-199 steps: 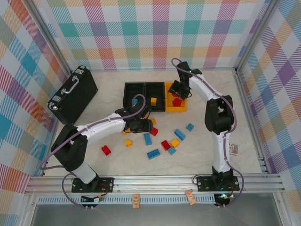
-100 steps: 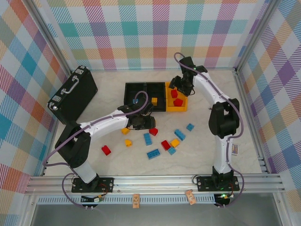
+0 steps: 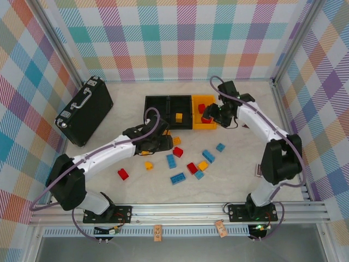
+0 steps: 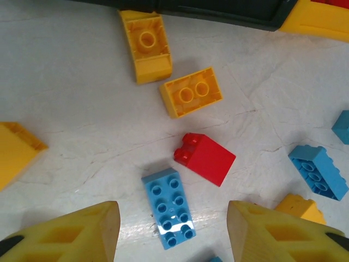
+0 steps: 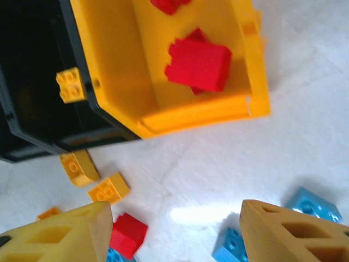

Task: Sort the legos into containers by color
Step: Pick up the lego from the middle-right of the table.

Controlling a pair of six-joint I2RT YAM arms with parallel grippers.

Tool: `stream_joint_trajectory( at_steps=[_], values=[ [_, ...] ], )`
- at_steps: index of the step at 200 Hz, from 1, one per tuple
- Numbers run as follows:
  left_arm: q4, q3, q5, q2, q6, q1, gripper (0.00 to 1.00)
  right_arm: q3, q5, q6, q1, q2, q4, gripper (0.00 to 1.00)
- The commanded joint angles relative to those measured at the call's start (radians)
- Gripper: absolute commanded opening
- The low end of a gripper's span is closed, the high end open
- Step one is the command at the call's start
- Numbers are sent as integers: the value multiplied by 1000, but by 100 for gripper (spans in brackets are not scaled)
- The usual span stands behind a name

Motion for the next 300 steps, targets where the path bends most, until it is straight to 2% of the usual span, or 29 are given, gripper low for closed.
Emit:
stream_joint_trajectory(
  at_steps=[1,32,70,106,164,200,234,254,300],
  values=[
    [-11,-54,-14,-49,-31,-10,54,-91,30,-38,2,-96,-12,64],
    [13,-121,-18,-113,-41,-10,55,-232,73,-32,0,-167,-19,65],
    [30,-179,-38,-167,-66,-9,58,-327,125,-5,0,-172,-11,66],
    [70,-207,-11,-146,-86,-12,58,-368,152,29,1,-119,20,69],
    [99,-210,-10,-100,-103,-33,57,-360,152,85,0,17,100,68],
    [105,-208,-12,-77,-111,-51,57,-331,157,103,0,99,110,61],
    [103,-205,-19,-71,-113,-59,57,-330,147,84,1,102,119,40],
    [99,-206,-28,-70,-118,-58,57,-334,142,63,3,75,110,32],
    [80,-235,-75,-97,-180,-59,57,-282,139,27,34,-22,54,30]
  ],
)
